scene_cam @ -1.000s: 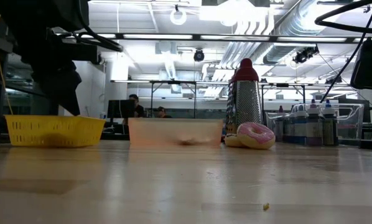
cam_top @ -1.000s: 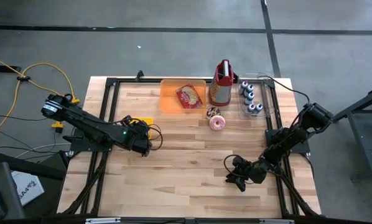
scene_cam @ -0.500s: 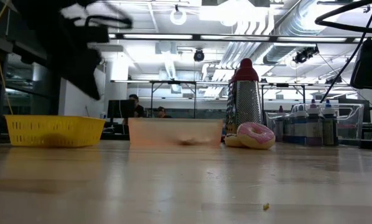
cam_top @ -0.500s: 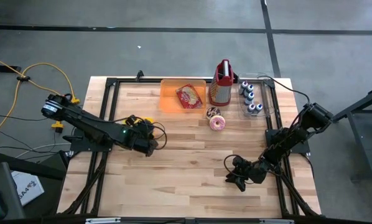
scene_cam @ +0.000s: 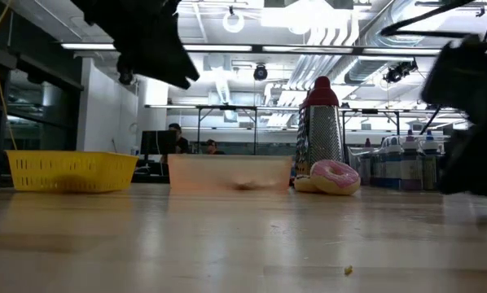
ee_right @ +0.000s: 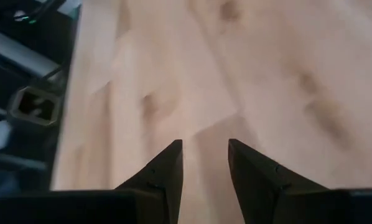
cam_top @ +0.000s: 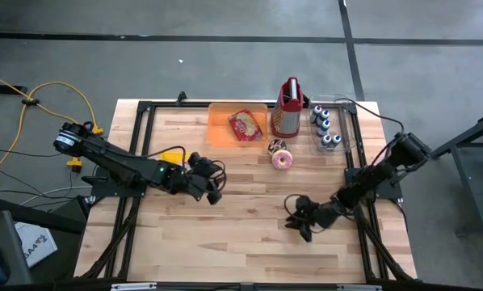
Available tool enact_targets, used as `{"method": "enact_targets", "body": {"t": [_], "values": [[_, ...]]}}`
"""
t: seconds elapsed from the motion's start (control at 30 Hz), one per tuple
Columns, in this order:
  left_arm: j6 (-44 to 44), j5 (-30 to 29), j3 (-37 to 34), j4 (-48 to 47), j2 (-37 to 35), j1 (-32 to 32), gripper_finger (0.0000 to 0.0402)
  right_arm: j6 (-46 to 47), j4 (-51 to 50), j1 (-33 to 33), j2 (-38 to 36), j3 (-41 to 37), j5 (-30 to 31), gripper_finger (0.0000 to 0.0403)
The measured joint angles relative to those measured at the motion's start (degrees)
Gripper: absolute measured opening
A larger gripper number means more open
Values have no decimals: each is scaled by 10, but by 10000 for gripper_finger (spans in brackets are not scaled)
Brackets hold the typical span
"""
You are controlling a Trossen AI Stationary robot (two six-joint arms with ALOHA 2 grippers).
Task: Pick & Place Food Item
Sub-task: Put the pink donut into the yellow bin
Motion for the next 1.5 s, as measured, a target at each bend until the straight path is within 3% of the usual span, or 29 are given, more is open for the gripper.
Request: {"method": "enact_targets", "body": {"t": [0.2,0.37,0.67,0.83,1.1,1.33,1.5], "values": [[8,26,0,17,0,15,168,-24,-20,-94,-10,0,-36,115],[8,26,-1,17,0,24,168,-39,-50,-170,-61,0,-63,115],[8,27,-1,13,0,42,167,-19,-380,-255,-258,0,-65,115],[26,27,-1,8,0,54,167,-13,-490,-306,-342,0,-80,115],[42,56,-1,5,0,76,167,-51,-491,-358,-345,0,-124,130],[41,100,-2,6,2,83,167,-39,-487,-374,-322,0,-72,176],[42,100,-2,6,2,83,167,-26,-453,-372,-306,0,-33,183]]}}
